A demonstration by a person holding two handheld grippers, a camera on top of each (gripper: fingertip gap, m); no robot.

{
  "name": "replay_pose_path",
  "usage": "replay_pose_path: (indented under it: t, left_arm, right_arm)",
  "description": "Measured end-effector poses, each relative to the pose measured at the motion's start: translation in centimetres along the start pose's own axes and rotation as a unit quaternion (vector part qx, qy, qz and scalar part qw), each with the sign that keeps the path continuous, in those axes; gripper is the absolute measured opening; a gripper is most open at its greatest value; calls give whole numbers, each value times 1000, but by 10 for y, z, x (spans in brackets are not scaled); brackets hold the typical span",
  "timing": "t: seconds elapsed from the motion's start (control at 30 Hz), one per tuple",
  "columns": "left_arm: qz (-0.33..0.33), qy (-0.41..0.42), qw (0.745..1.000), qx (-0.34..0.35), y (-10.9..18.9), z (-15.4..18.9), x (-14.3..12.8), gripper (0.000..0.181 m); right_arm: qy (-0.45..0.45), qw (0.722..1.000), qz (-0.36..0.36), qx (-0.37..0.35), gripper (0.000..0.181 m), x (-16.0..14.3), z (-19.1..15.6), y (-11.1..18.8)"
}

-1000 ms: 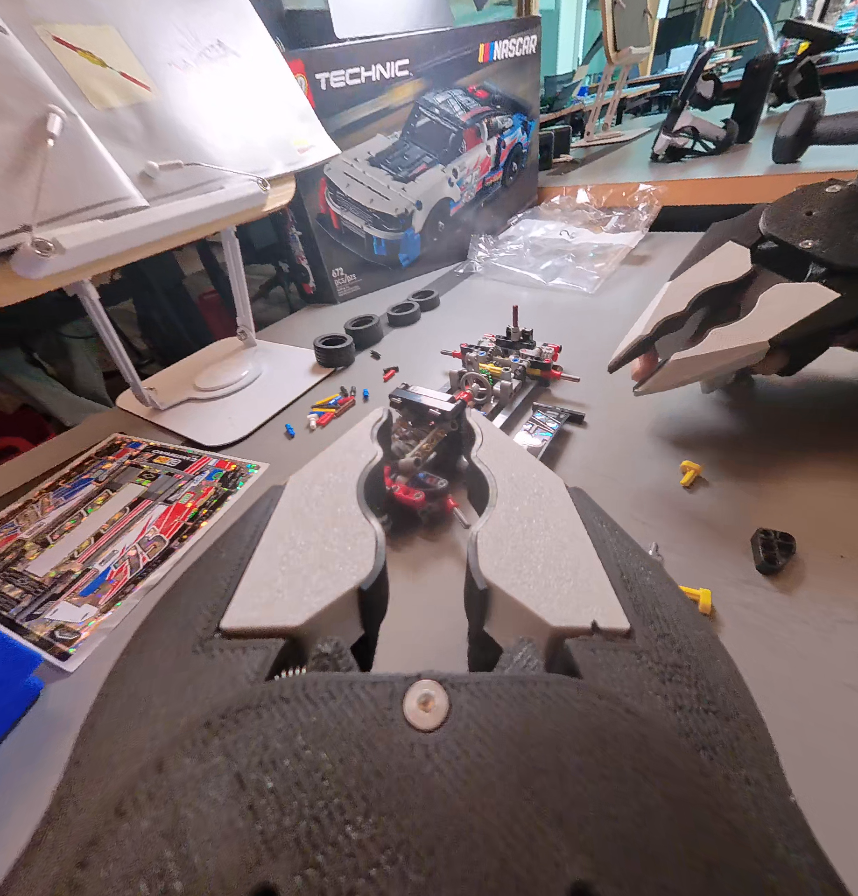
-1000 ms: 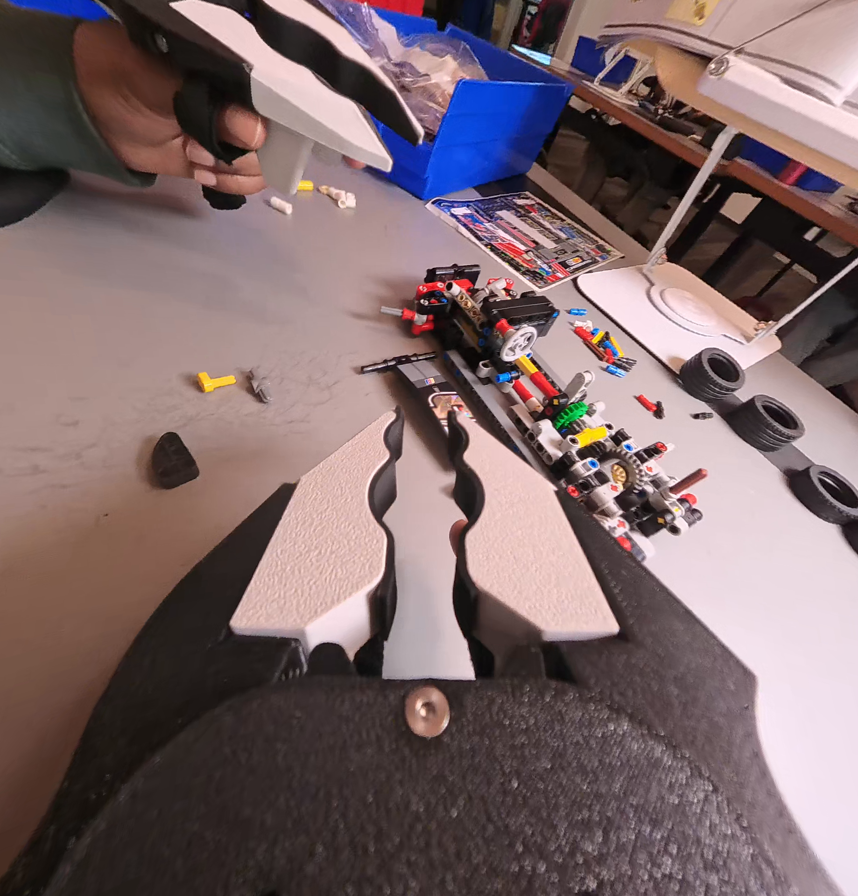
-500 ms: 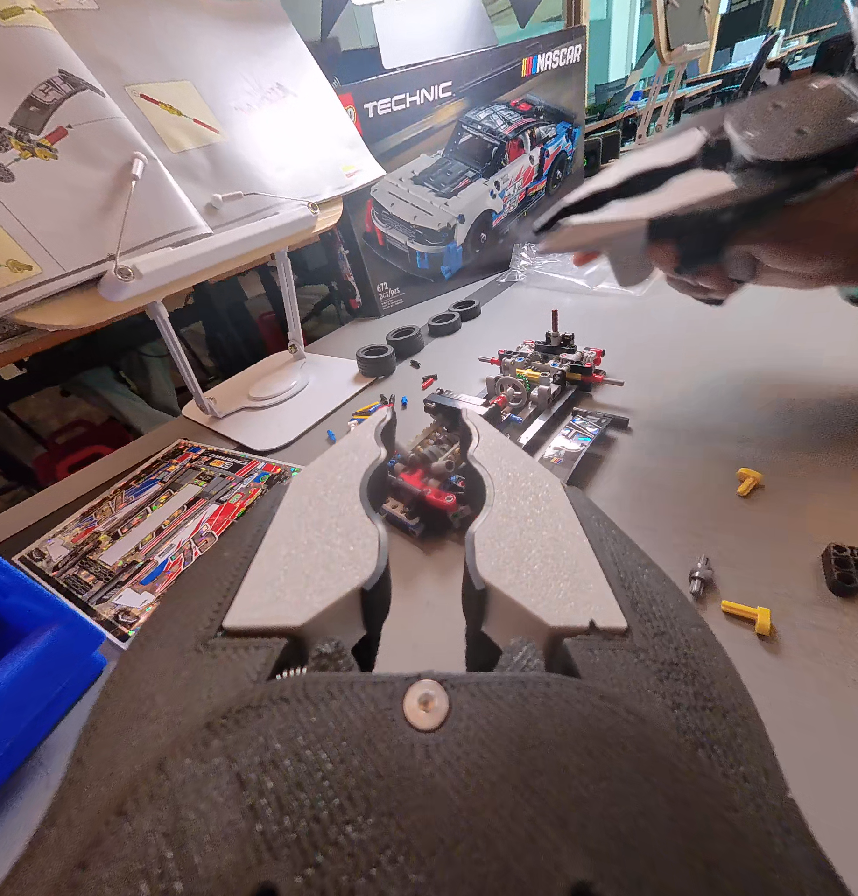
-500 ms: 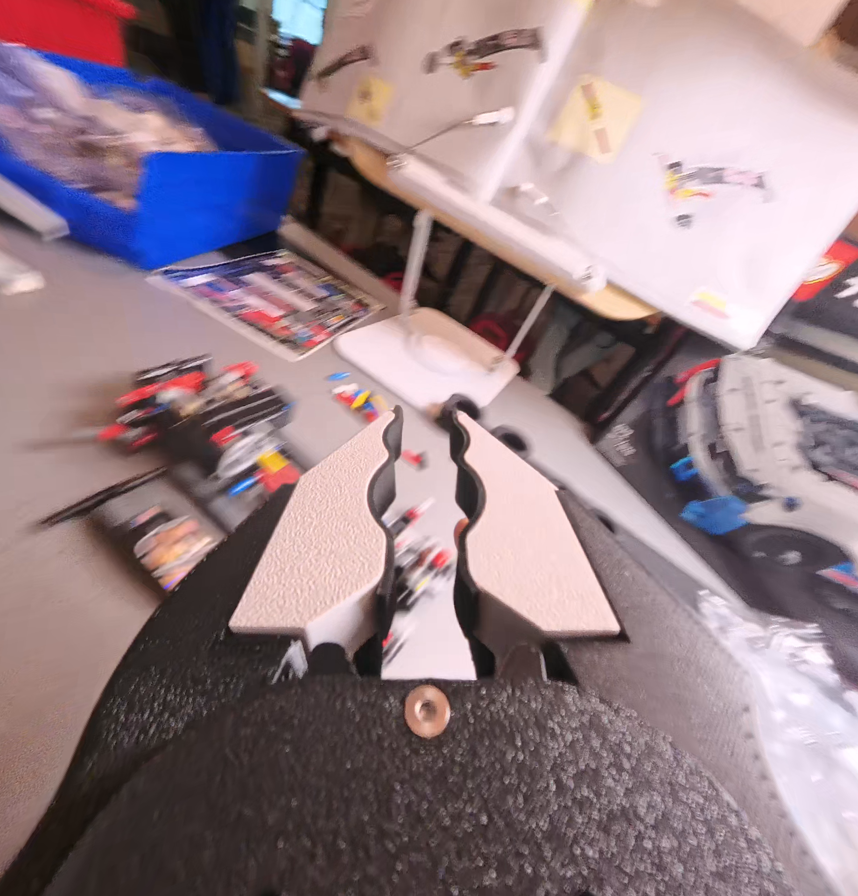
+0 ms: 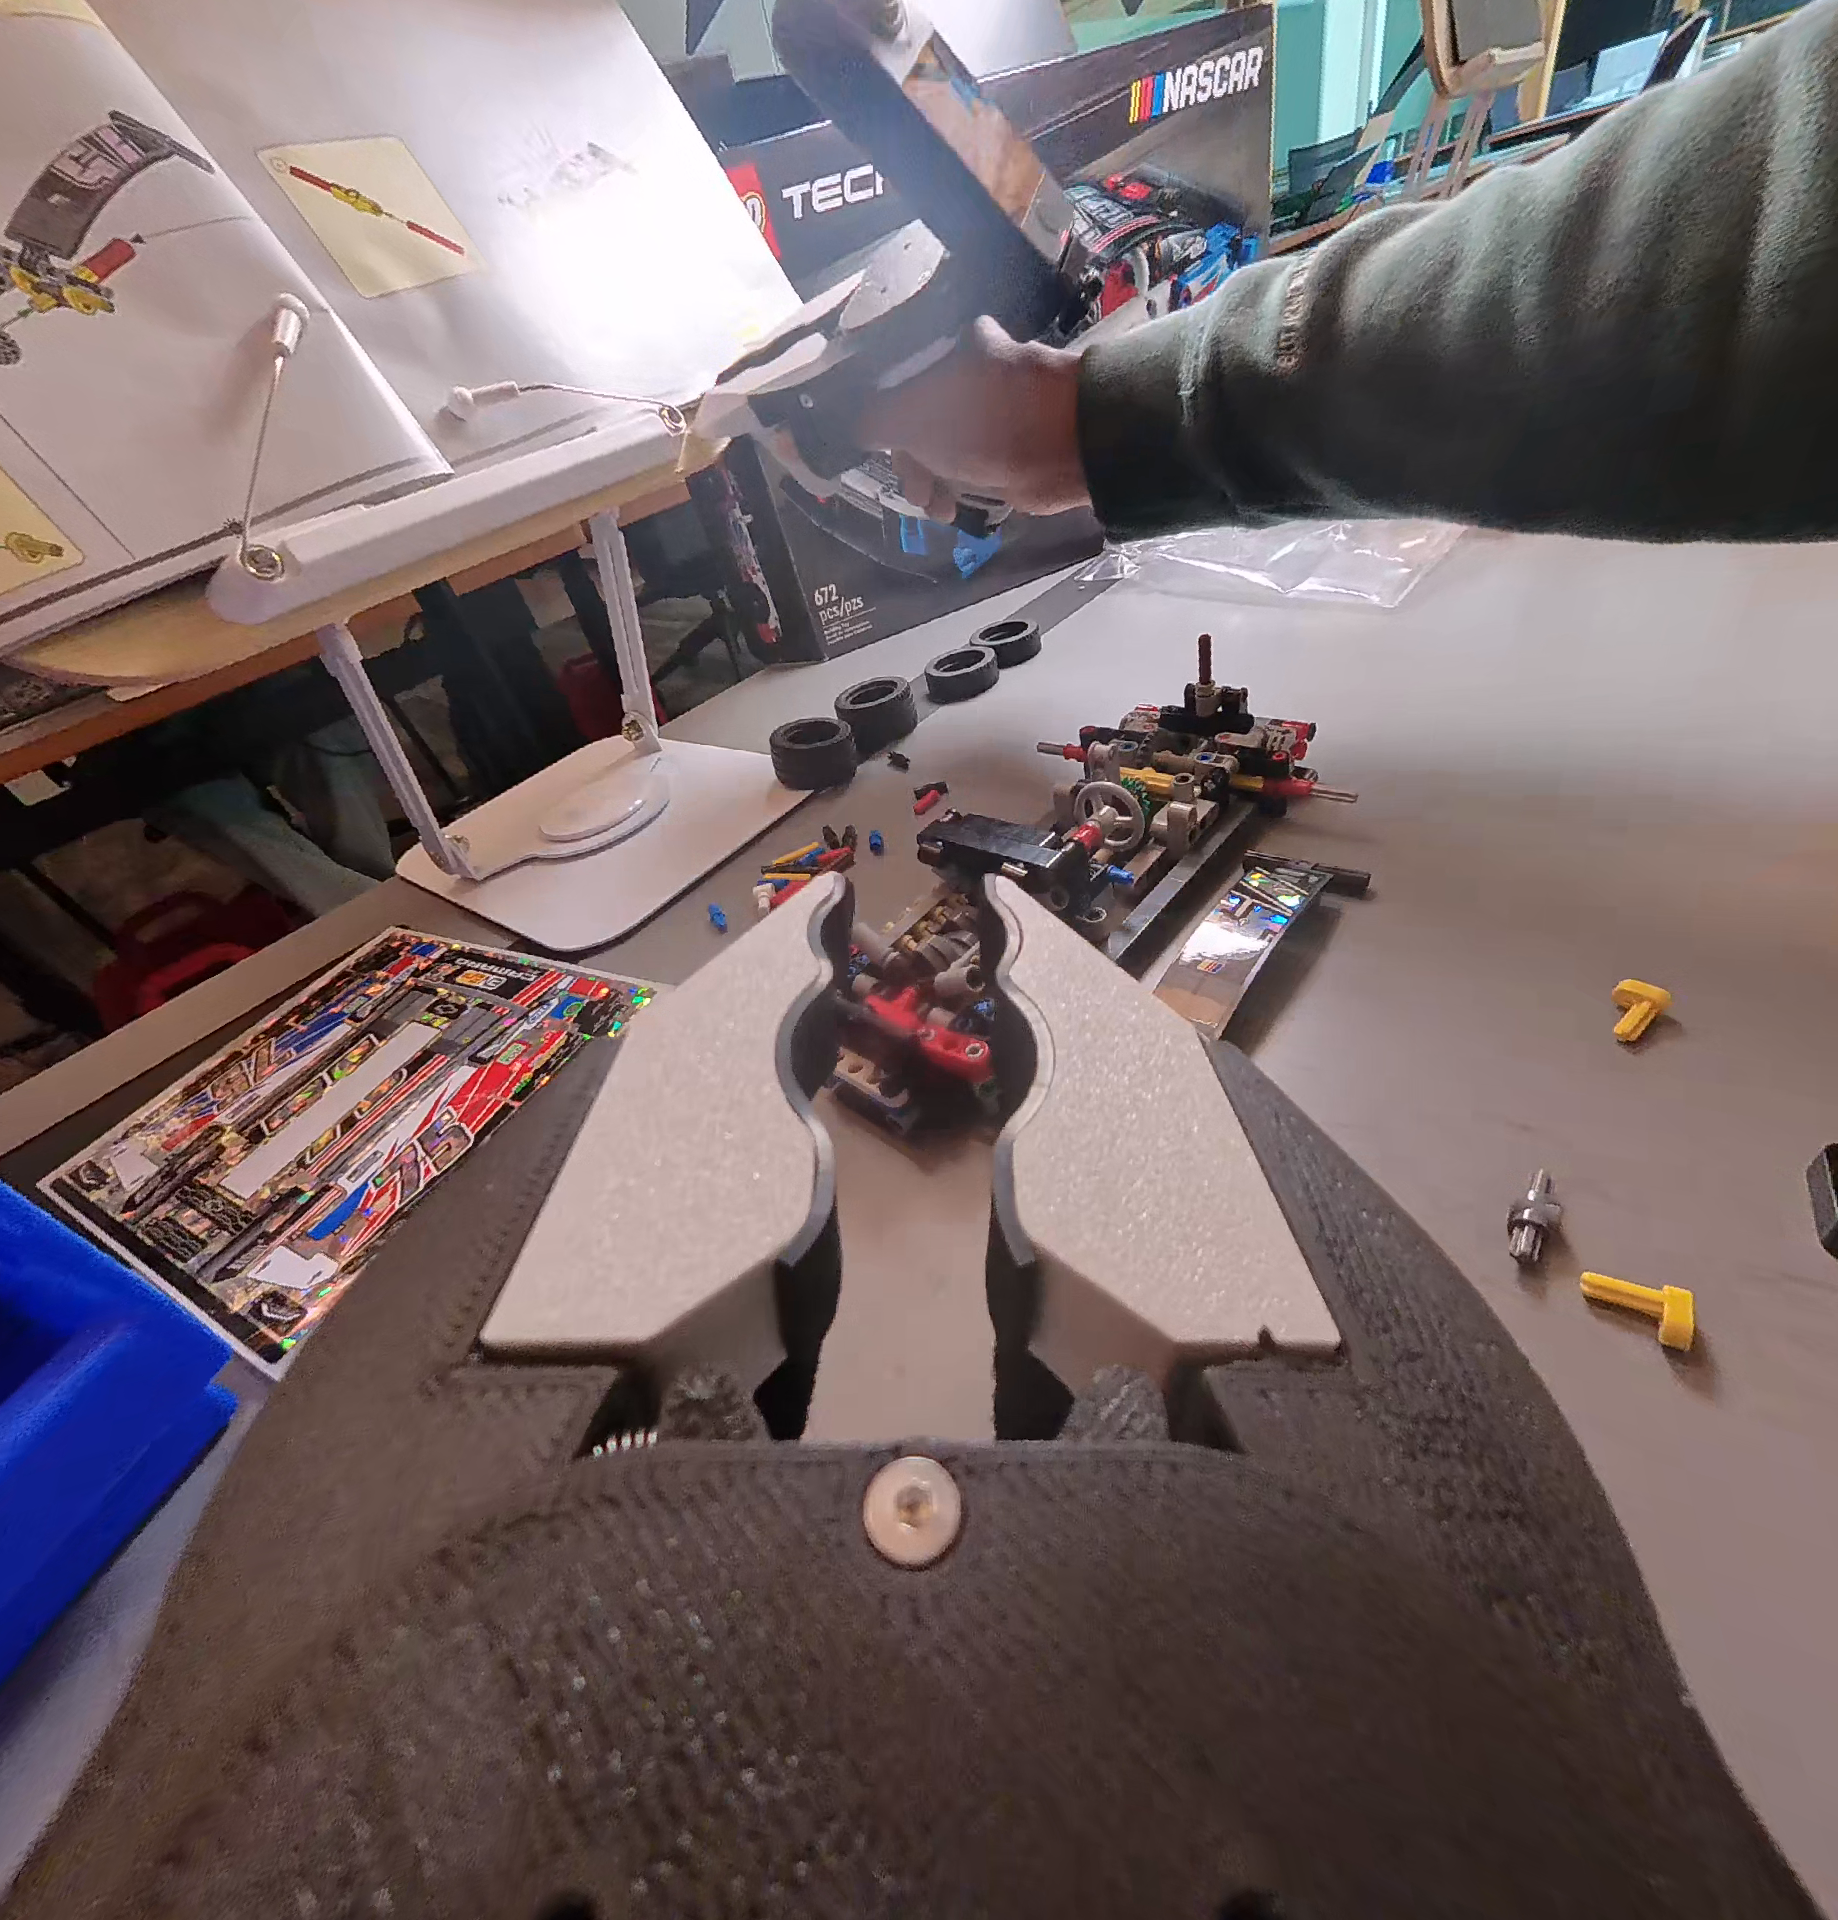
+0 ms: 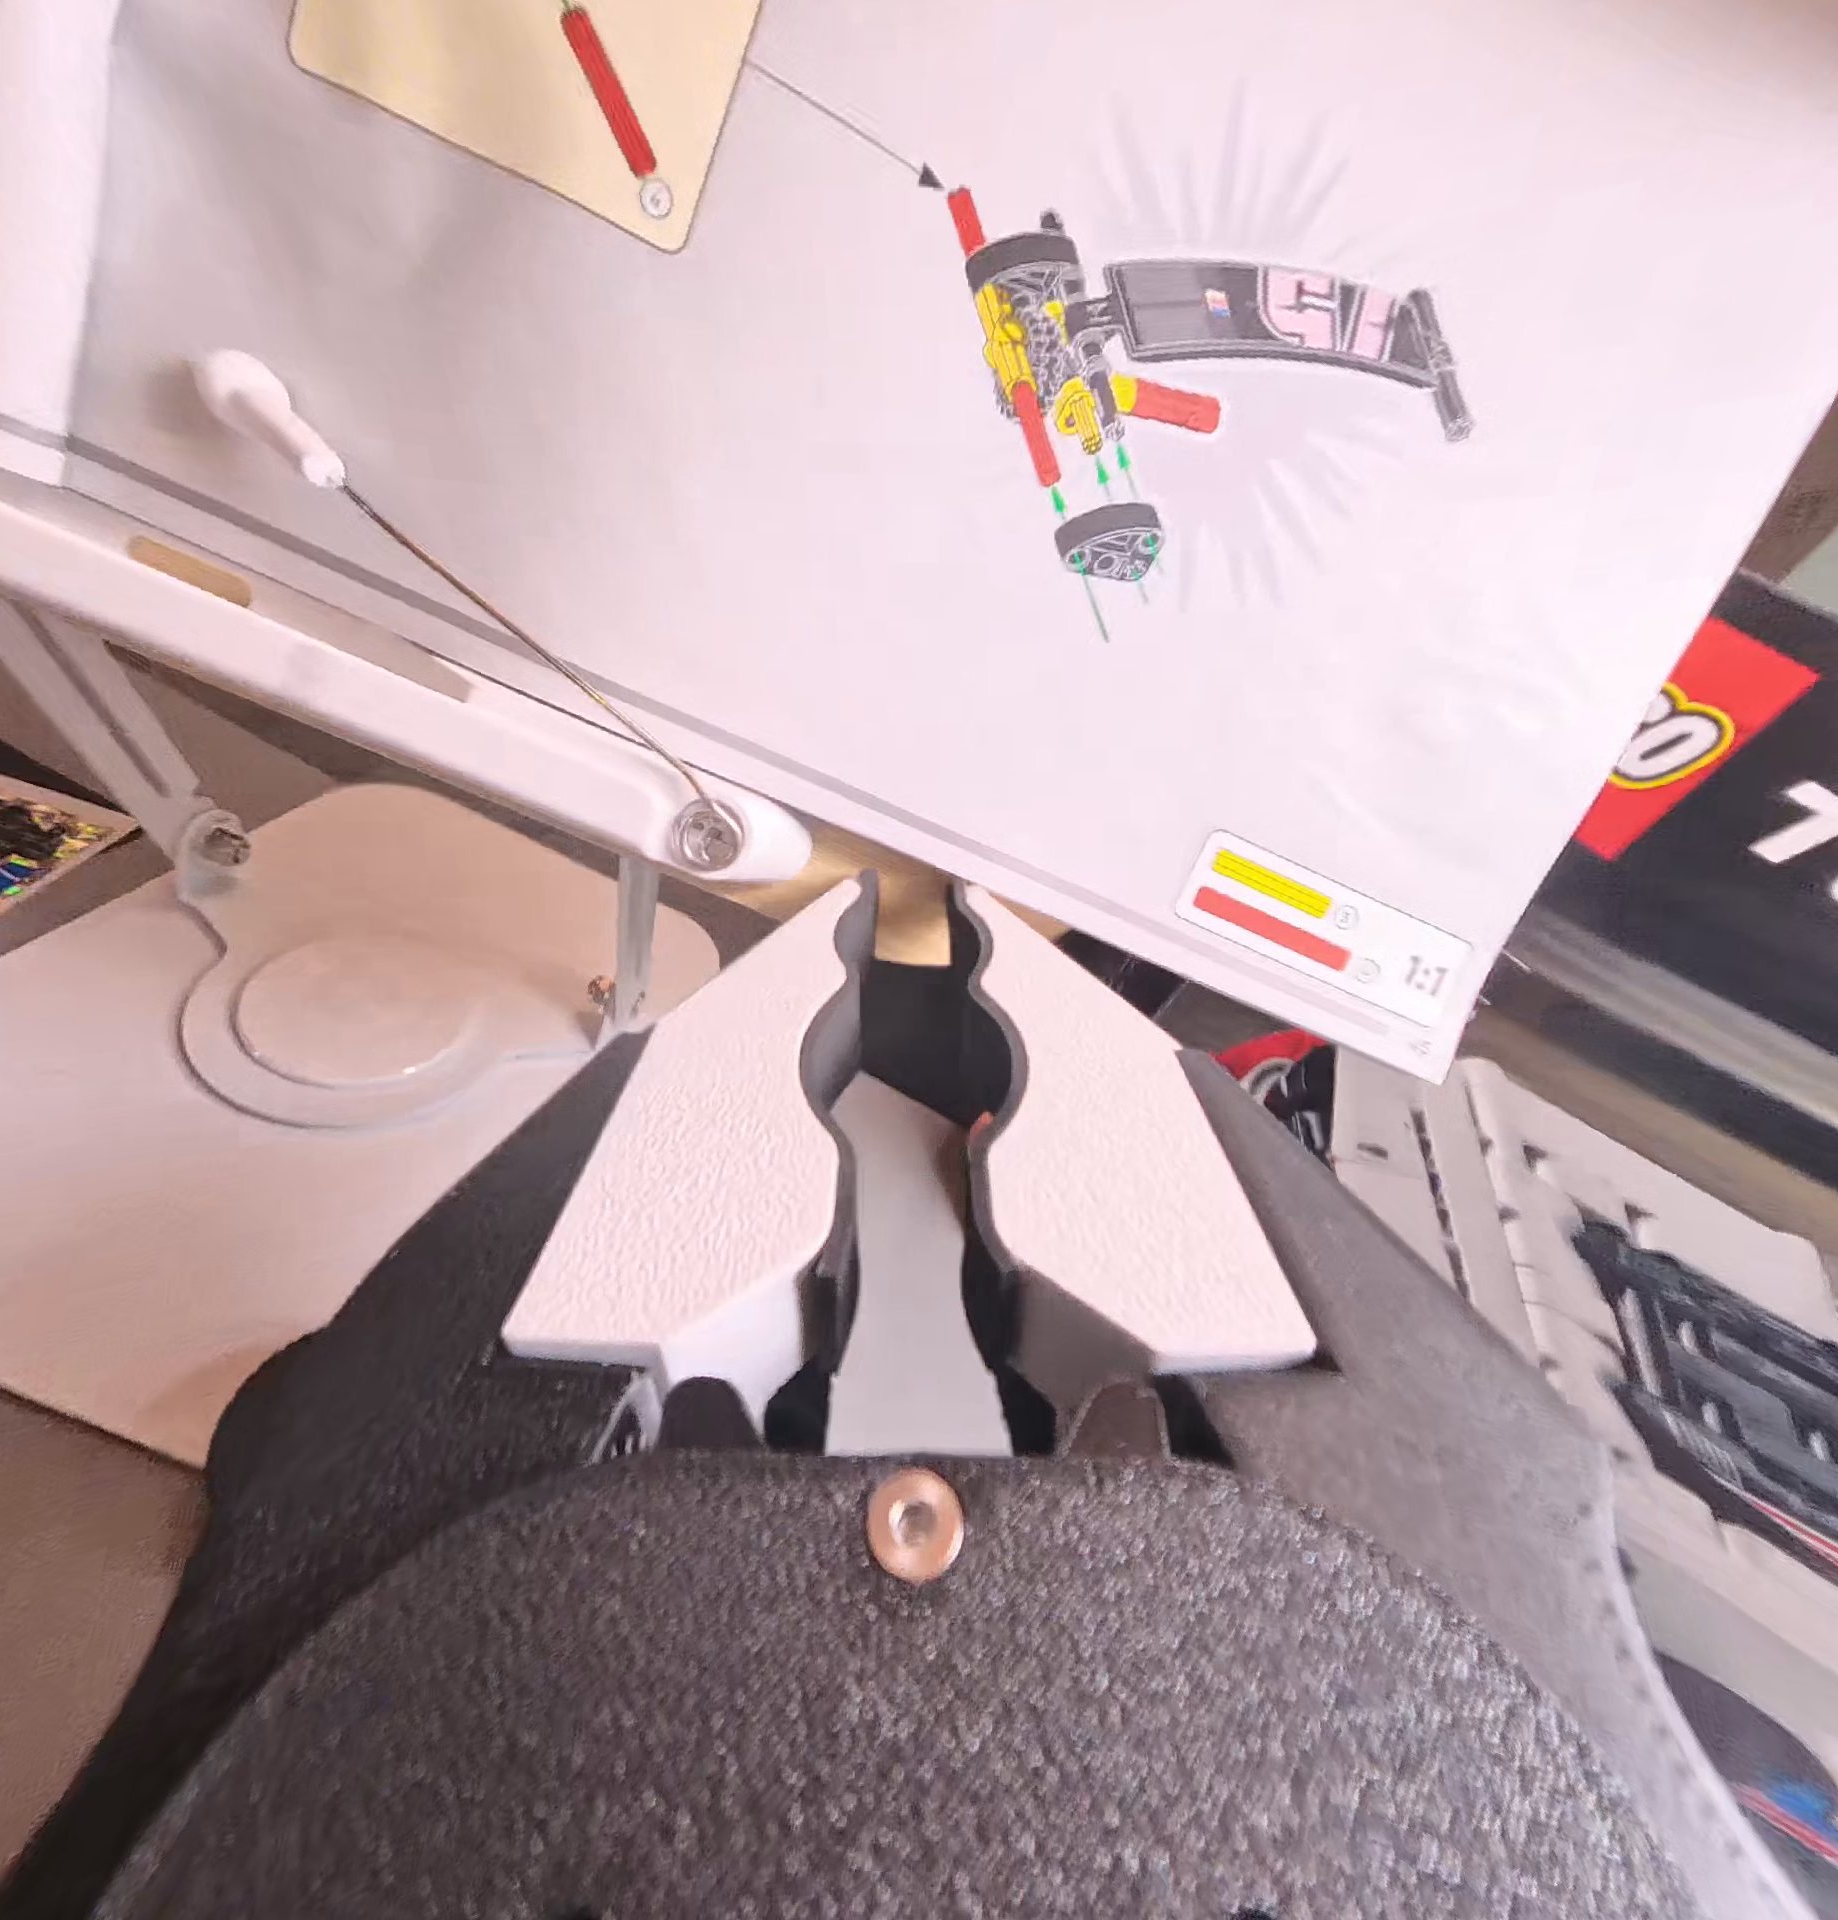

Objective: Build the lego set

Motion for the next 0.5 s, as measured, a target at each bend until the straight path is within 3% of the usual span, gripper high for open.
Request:
replay_pose_path:
  t: [0.5]
  left_arm:
    - [-2,1,1000,0,-3,-1,-3,22]
  right_arm:
    - [-15,999,23,18,5,-4,10,-19]
Point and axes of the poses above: each gripper's, where its closed fingertips meet, y back along the fingers, x out of its top, z = x × y across the jaws, the point moved 8 cm from there along y, back along the fingers, and after that the axes turned 1 degree about z, right-handed, at the moved point
